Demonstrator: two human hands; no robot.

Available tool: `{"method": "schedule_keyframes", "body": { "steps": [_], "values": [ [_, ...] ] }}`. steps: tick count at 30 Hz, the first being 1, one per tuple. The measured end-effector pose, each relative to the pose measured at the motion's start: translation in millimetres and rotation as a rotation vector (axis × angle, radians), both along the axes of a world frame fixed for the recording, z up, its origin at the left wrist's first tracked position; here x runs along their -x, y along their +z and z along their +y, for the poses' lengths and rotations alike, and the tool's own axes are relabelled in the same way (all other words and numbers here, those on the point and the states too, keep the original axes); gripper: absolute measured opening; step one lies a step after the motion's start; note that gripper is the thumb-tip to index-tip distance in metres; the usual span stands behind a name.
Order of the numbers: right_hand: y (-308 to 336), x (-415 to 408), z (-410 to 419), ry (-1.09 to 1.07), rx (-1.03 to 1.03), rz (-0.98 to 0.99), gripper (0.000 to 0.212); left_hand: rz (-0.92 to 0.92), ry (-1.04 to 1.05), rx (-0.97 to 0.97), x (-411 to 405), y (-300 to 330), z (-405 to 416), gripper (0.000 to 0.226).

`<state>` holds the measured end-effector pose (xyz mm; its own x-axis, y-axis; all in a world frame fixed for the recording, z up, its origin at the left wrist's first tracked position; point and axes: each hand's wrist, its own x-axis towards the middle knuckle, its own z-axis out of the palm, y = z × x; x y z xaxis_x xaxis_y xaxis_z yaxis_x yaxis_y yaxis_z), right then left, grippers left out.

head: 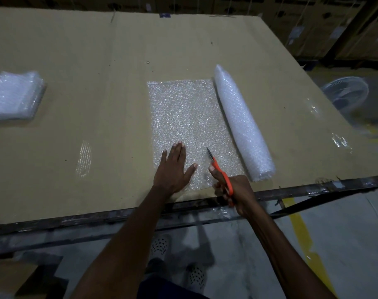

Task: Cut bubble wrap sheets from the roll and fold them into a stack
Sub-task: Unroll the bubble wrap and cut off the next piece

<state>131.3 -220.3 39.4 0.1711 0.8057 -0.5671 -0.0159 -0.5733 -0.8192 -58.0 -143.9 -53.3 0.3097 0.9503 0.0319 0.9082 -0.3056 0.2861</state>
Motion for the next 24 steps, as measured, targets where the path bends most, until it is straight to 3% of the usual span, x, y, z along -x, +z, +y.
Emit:
{"method": "schedule_keyframes", "body": {
  "steps": [24],
  "values": [
    [6.0, 8.1, 17.7, -0.034, 0.017, 0.079, 0.056, 0.004, -0.003, 0.010, 1.2, -0.6, -1.3, 0.089]
  ]
}}
